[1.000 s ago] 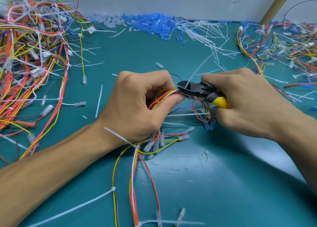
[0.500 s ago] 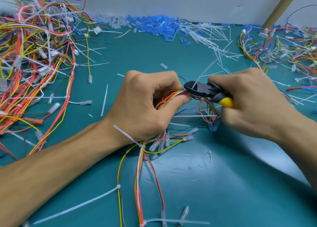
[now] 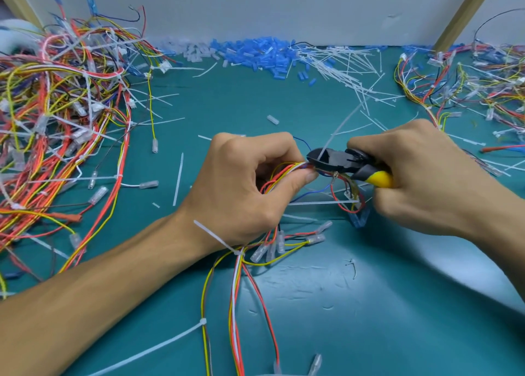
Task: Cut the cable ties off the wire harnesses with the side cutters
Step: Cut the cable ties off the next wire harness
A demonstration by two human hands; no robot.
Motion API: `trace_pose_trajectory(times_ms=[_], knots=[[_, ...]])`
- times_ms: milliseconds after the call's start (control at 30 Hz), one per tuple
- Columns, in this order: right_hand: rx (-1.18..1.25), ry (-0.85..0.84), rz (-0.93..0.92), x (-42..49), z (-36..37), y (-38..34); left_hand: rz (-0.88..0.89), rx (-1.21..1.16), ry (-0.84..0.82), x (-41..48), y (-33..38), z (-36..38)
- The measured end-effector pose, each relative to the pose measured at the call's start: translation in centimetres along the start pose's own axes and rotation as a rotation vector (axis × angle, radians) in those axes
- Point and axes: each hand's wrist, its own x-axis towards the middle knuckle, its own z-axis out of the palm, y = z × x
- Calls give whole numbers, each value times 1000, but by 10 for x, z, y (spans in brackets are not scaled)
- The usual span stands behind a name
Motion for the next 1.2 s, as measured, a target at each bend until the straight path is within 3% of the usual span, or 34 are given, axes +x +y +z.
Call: trace_pose_trajectory(times_ms=[600, 1033, 1200], knots=[[38, -74, -13, 0, -3, -3, -27, -1, 12, -1, 1, -1], [-88, -96, -28, 0, 6, -4, -7, 19, -8, -4, 1, 2], [-70, -71, 7, -1, 1, -1, -79, -138, -21, -4, 1, 5]])
